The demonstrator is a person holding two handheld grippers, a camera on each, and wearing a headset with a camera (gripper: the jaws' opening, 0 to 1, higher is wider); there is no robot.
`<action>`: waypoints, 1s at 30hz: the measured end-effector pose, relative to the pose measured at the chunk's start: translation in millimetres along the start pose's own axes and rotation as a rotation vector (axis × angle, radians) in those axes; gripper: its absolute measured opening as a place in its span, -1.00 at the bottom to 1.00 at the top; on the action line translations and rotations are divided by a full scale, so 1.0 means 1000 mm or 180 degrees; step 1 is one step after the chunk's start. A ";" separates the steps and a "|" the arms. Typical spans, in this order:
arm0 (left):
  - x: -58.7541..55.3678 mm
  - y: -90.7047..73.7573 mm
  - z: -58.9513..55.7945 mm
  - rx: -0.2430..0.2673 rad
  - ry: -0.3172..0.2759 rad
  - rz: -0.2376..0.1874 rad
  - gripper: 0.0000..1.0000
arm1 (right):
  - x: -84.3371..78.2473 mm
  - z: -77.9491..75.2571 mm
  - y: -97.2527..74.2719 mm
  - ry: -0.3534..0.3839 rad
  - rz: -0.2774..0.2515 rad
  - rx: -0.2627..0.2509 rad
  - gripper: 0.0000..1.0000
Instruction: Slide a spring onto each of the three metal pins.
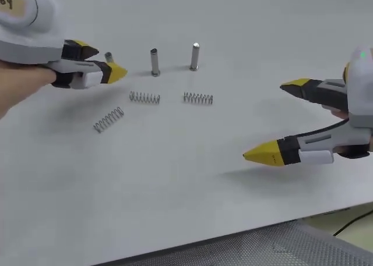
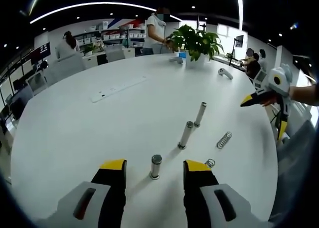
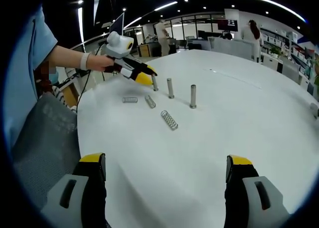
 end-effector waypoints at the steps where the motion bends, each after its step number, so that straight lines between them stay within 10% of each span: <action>1: 0.000 0.000 0.000 -0.0002 0.0001 0.0002 -0.10 | 0.000 0.000 0.000 -0.0003 -0.0005 -0.0009 0.99; 15: -0.004 -0.008 -0.009 -0.0179 0.0013 -0.0145 0.91 | 0.005 -0.005 -0.003 -0.0034 -0.0037 -0.0084 1.00; 30: -0.010 -0.020 -0.003 -0.0237 -0.0058 -0.0220 0.96 | 0.010 -0.015 -0.009 -0.0028 -0.0097 -0.0210 1.00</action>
Point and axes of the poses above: the centre of the closed fingertips' face, and the gripper's own axes: y roughly forward along the fingers, z roughly to its left, x roughly out of its top, the point moved 6 cm from there along -y, roughly backward along the fingers, and after that the axes turned 6 degrees about z, right-handed, at the moved point
